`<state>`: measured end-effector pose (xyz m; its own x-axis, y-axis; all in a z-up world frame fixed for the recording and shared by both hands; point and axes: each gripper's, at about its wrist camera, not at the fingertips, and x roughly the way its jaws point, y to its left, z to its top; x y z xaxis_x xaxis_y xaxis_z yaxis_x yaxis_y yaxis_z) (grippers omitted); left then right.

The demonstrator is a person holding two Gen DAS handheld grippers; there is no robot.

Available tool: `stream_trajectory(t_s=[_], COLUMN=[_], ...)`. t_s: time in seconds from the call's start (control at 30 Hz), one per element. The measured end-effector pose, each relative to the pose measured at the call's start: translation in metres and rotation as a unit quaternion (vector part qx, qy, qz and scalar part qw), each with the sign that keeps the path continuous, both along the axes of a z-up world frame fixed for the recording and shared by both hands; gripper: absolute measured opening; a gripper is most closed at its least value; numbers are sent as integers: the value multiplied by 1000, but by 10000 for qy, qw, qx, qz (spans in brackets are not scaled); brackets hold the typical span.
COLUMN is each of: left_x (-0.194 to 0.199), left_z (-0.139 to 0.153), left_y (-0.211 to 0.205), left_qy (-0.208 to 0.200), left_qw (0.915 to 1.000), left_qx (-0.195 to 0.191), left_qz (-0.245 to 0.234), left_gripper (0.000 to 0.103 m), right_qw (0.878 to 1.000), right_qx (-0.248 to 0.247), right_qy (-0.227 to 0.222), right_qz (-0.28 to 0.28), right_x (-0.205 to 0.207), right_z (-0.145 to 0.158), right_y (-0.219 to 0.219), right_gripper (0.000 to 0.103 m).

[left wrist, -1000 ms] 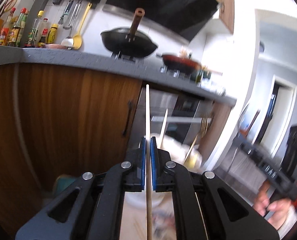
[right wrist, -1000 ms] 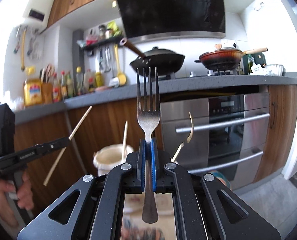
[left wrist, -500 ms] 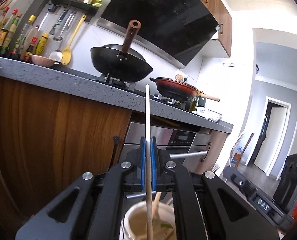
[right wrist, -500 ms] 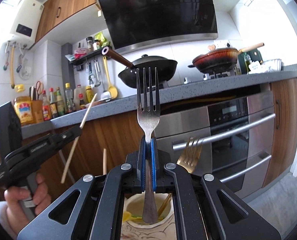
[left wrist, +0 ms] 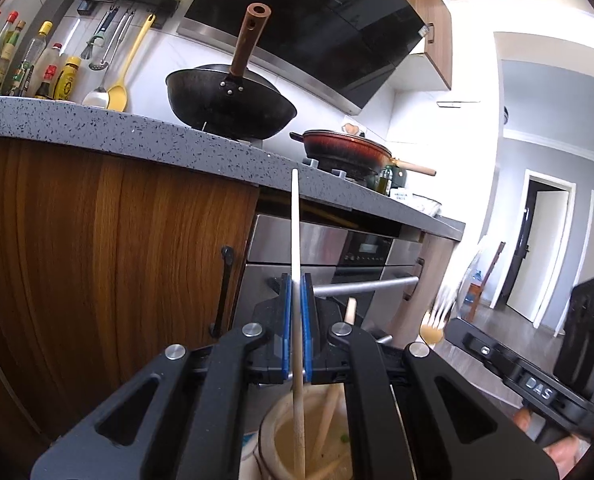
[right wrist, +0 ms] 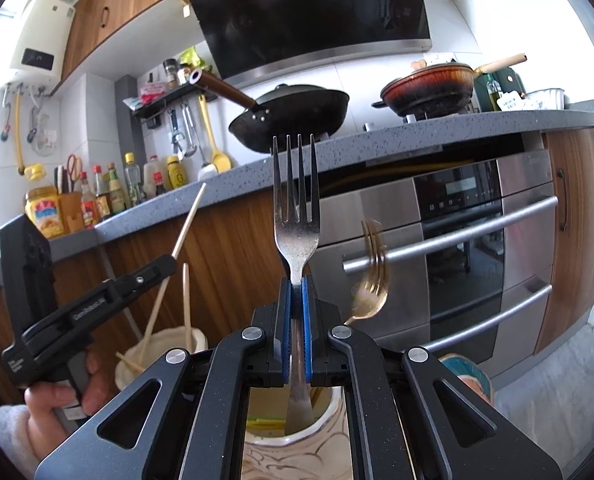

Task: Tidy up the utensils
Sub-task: 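Lift the chopstick and silver fork and lower them into the white holder pots, then open both tools to release the utensils and withdraw over the placemat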

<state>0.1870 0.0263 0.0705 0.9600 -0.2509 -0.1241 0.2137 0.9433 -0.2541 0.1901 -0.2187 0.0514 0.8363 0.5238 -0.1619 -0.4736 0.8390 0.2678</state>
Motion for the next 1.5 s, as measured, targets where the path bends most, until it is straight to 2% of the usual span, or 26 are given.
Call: stream_trajectory(t_s=[0.23,0.43,0.57,0.6,0.67,0.7,0.83,0.93,1.03,1.17,1.3,1.33,1.37,1.4,1.5], left_x=[-21,-35,-43,-44,-46,-46,-50,-52,-56,-65,-80,-85,-91,-94,-105], left_z=[-2,-6,-7,-7,-6,-5,-1,-1,-1,-2,-6,-8,-12,-13,-23], left_y=[4,-2,3,4,8,10,11,13,14,18,21,21,21,22,22], left_qy=[39,137,175,184,199,179,91,69,62,77,149,167,202,236,436], left_qw=[9999,9994,9995,9996,9997,9997,9999,9998,9995,9985,9964,9960,9953,9949,9930], left_qx=[21,281,200,173,76,43,103,151,240,284,387,408,434,453,519], left_qz=[-136,-165,-163,-151,-147,-147,-12,62,215,455,745,784,837,875,965], left_gripper=[4,4,7,9,27,30,34,40,40,52,59,65,72,75,83], right_qw=[9996,9980,9965,9960,9951,9948,9950,9955,9963,9973,9980,9980,9980,9979,9973], right_qx=[-263,-546,-695,-729,-789,-808,-781,-740,-720,-652,-580,-589,-603,-618,-677], right_qy=[73,296,450,491,566,595,598,551,454,320,238,197,160,125,84], right_qz=[58,94,135,160,168,190,197,193,145,92,106,116,129,159,264], right_x=[-7,-3,1,2,4,5,3,1,-4,-15,-33,-40,-46,-51,-69], right_z=[-8,-17,-24,-26,-29,-30,-30,-27,-23,-16,-8,-7,-6,-6,-10], right_y=[8,17,21,22,24,25,24,23,21,16,12,12,12,13,14], right_gripper=[6,6,6,6,6,6,8,16,21,33,52,55,64,72,86])
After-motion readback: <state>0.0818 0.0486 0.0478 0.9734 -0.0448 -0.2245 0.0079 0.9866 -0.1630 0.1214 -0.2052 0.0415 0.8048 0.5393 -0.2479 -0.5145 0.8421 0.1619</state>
